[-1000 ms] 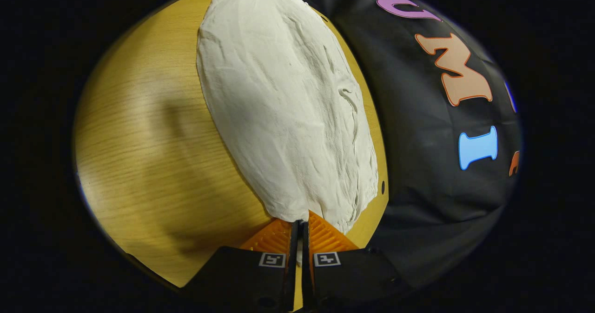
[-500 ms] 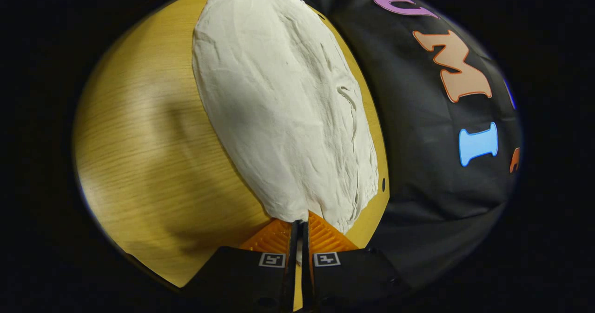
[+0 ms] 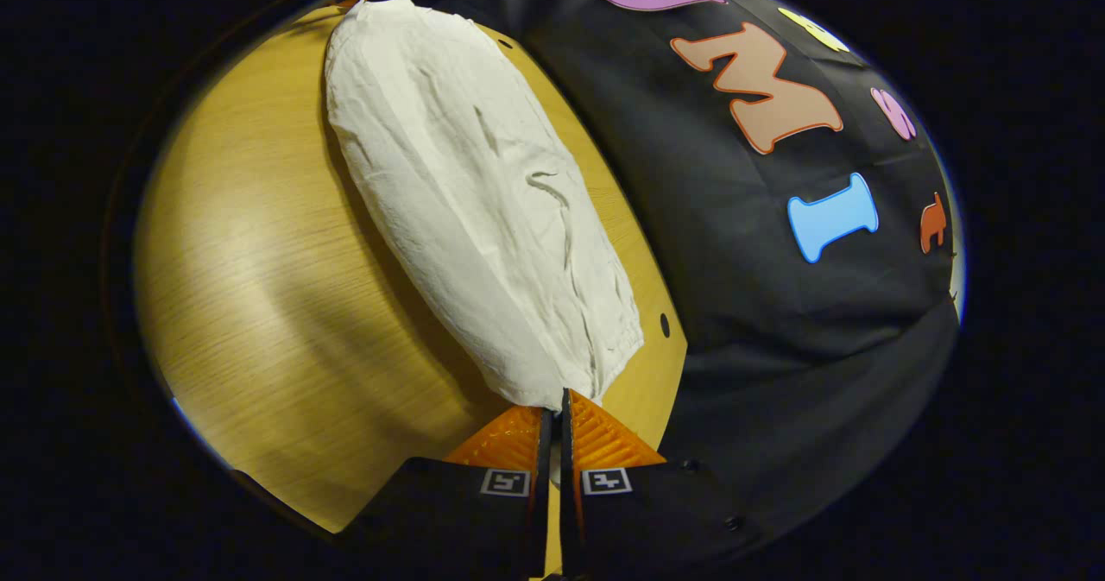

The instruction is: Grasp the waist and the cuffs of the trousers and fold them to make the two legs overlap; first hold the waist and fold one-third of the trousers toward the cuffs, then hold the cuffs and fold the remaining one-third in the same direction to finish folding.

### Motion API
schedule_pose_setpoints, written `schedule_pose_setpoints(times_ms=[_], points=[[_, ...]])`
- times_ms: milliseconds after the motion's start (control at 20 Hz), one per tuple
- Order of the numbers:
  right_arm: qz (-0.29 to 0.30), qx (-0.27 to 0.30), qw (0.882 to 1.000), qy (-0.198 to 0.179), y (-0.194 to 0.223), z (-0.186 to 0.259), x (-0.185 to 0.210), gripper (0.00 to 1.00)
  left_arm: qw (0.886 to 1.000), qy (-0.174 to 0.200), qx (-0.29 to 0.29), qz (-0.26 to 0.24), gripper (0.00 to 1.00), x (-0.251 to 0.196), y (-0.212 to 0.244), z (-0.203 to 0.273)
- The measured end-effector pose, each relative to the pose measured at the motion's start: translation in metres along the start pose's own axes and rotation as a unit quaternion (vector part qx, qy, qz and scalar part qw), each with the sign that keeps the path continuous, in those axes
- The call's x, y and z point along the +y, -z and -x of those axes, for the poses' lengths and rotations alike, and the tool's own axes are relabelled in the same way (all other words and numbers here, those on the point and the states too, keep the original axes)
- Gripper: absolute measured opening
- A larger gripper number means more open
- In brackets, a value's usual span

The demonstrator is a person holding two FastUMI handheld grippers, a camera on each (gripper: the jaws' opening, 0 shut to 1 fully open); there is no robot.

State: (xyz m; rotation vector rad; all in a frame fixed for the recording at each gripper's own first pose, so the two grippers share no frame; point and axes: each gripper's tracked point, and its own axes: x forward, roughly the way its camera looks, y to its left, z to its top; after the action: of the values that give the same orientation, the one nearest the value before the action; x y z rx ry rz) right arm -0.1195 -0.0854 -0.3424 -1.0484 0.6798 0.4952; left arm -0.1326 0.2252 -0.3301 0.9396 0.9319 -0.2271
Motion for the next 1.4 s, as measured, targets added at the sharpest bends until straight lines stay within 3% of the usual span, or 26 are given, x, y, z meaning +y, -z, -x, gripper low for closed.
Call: schedule_pose_setpoints(times_ms=[350,700,1050,1400], points=[[-0.053,-0.054,0.996,0.056,-0.035,0.013,-0.069,0.05,0.994,-0.071,-0.041,0.072,0.0,0.063,-0.067,0.019],[-0.101,-0.083,0.989,0.075,-0.05,0.006,-0.114,0.08,0.98,-0.133,-0.043,0.139,0.0,0.114,-0.092,0.036],[-0.112,-0.064,0.986,0.105,-0.085,-0.025,-0.15,0.07,0.978,-0.123,-0.082,0.143,0.0,0.164,-0.145,-0.008],[-0.135,-0.013,0.984,0.116,-0.093,-0.087,-0.153,0.08,0.978,-0.085,-0.088,0.171,0.0,0.171,-0.181,-0.08]])
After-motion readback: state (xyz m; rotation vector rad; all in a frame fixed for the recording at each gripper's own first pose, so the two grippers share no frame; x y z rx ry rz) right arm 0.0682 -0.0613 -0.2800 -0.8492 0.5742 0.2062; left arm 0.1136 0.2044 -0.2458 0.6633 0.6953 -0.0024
